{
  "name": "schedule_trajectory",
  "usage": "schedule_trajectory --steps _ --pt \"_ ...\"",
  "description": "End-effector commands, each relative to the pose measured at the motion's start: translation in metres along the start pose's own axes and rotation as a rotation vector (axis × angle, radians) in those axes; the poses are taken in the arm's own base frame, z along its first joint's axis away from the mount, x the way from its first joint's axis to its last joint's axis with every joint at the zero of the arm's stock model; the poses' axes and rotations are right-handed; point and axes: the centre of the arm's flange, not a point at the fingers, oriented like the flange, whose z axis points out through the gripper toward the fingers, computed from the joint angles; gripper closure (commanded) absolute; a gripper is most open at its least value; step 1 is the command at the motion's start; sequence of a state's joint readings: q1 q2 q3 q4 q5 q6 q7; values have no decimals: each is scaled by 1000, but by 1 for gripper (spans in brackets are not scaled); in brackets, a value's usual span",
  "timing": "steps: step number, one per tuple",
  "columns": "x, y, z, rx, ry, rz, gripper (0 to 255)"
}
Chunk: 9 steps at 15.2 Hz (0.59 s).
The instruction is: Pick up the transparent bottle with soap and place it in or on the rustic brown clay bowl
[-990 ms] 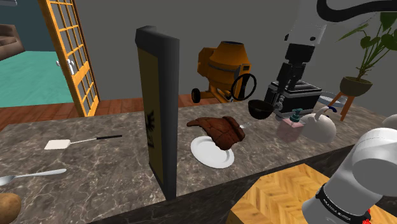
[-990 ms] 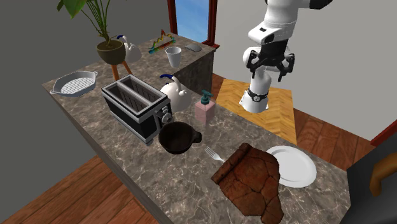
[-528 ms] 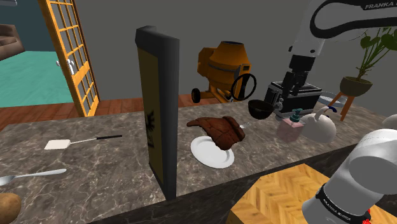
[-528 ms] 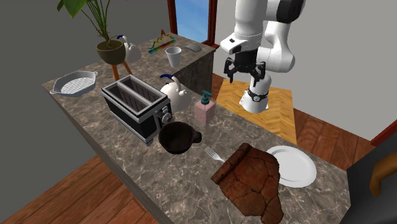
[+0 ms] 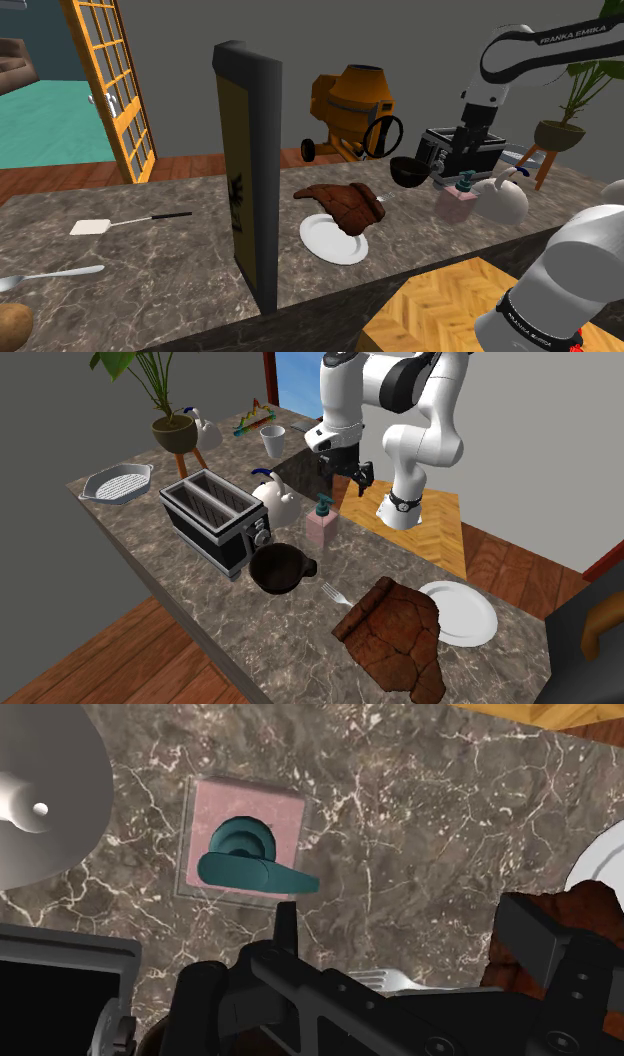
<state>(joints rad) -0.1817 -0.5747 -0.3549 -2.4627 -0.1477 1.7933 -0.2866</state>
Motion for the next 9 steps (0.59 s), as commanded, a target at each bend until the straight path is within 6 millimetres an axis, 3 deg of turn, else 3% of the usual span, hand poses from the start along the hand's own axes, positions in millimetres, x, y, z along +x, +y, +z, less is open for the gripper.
schedule_trajectory --steps 1,4,9 --pt "1 25 10 1 -4 13 0" --pt "4 62 25 4 -11 33 0" --pt "4 64 47 4 -12 35 0"
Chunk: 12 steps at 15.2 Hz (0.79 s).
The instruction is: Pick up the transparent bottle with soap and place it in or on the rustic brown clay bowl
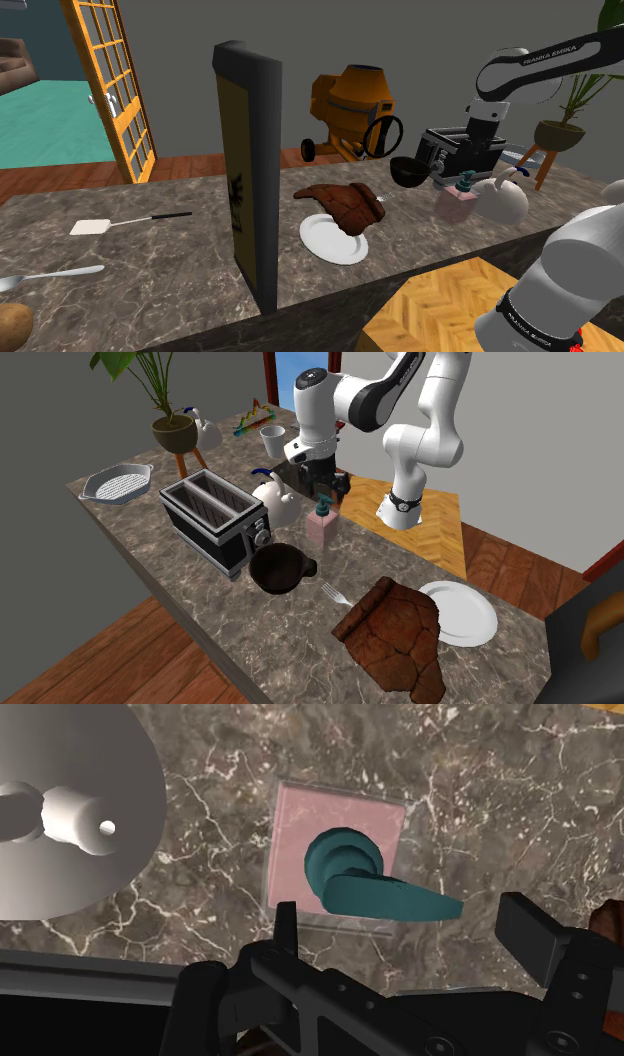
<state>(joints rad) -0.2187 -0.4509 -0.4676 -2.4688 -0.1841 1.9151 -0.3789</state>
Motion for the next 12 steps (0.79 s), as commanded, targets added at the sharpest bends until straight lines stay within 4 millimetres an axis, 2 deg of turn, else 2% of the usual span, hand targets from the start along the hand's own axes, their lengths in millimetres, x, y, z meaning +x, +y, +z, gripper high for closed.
schedule_trajectory --steps 1,3,11,12 --pt "0 1 11 0 0 0 0" --pt "0 1 25 0 0 0 0" --pt "0 1 25 0 0 0 0" --pt "0 1 25 0 0 0 255"
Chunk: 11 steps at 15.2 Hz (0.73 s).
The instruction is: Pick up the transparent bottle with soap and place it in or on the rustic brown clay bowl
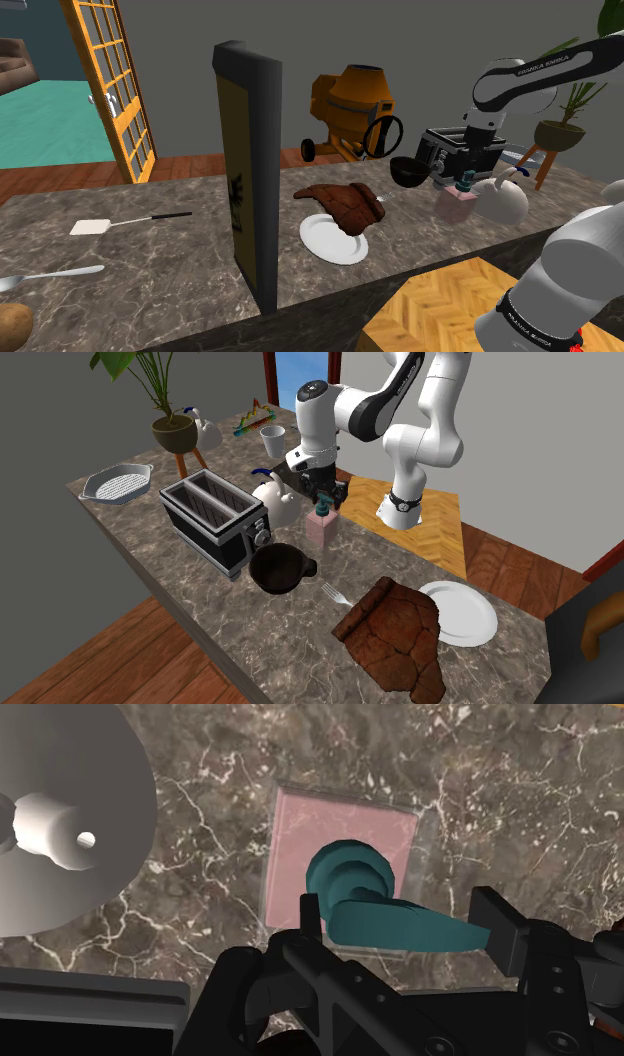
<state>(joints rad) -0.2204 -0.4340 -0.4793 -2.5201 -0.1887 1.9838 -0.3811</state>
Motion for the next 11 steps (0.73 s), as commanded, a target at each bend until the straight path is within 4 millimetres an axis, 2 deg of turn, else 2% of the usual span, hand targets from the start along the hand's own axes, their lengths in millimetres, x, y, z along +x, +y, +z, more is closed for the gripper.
schedule_trajectory --steps 1,9,11 --pt "0 0 0 0 -1 0 255" --pt "0 0 0 0 -1 0 255" --pt "-1 -1 -10 0 -1 0 255"
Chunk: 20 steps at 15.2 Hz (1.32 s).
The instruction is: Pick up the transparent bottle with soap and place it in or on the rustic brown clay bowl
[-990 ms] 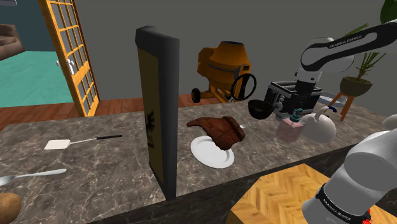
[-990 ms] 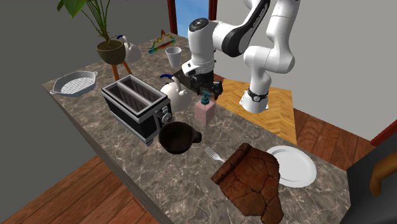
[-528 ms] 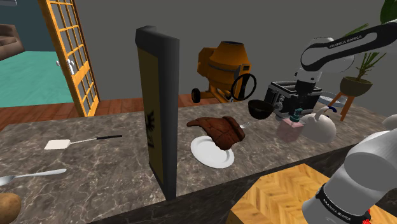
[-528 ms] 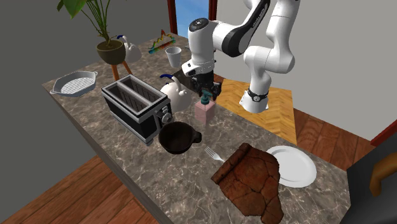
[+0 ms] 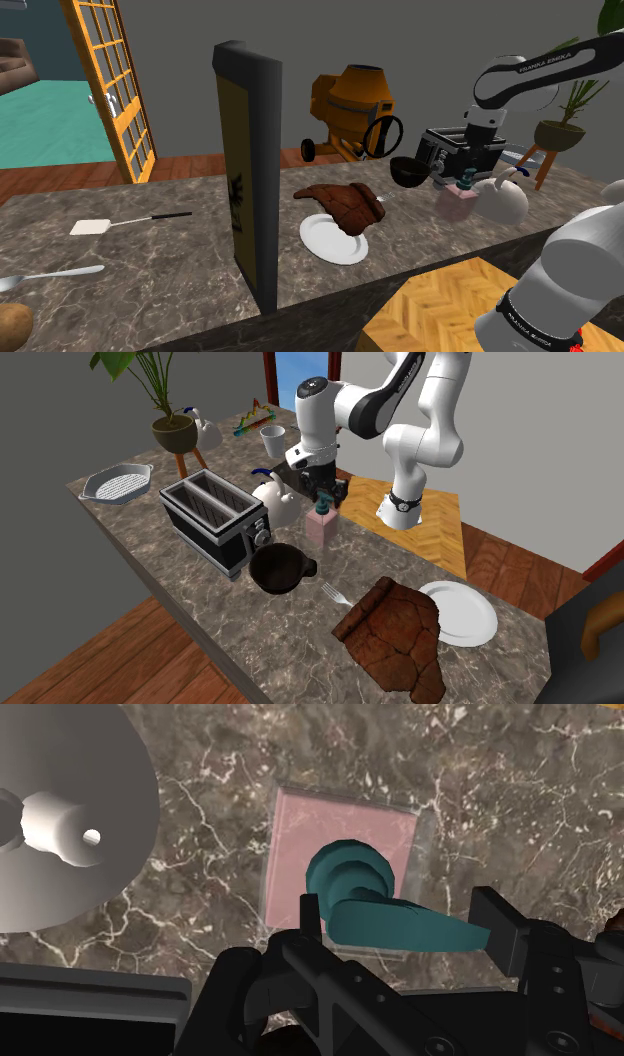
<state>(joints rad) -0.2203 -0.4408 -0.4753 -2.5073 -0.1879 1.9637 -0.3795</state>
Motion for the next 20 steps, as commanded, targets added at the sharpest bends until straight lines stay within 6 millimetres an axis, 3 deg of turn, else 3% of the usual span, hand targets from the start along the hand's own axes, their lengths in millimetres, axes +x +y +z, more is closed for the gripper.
schedule_trajectory --steps 1,20 --pt "-2 -1 -8 0 0 0 255" --pt "-13 -9 -108 0 0 0 255"
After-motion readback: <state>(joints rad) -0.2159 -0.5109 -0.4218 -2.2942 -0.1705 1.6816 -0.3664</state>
